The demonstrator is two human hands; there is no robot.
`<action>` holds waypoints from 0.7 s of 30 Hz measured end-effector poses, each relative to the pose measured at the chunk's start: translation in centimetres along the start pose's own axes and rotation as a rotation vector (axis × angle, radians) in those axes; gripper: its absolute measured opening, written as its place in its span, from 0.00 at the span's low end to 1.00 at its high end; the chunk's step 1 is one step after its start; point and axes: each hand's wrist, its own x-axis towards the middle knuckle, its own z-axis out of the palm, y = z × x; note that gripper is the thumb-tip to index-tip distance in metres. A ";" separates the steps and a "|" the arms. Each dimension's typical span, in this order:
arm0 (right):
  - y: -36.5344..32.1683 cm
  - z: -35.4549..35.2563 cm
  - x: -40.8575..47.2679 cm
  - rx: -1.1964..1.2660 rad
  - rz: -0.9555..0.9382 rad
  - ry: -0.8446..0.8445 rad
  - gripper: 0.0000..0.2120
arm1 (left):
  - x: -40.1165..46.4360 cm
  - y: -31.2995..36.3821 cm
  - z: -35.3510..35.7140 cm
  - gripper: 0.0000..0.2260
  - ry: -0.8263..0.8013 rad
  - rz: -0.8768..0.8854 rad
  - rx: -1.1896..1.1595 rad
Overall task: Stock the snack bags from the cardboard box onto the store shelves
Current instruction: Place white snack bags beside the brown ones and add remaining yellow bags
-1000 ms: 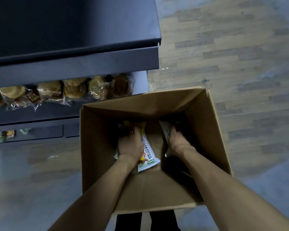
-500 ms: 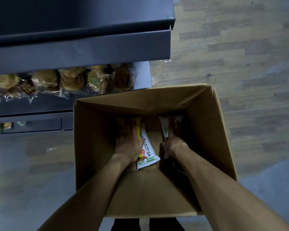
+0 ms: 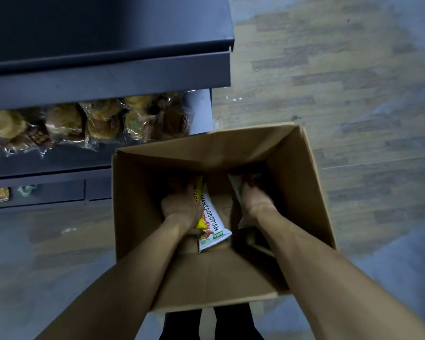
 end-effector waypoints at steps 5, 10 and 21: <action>-0.3 -1.2 -3.8 0.103 -0.022 0.168 0.33 | -2.1 -0.2 -2.6 0.25 0.026 0.050 -0.127; -0.8 -3.2 -9.3 0.138 -0.054 0.300 0.34 | -7.9 -0.2 -7.2 0.28 0.154 0.185 -0.176; -1.6 -7.6 -22.4 0.255 -0.152 0.619 0.36 | -18.8 -5.3 -14.4 0.28 0.512 0.385 -0.089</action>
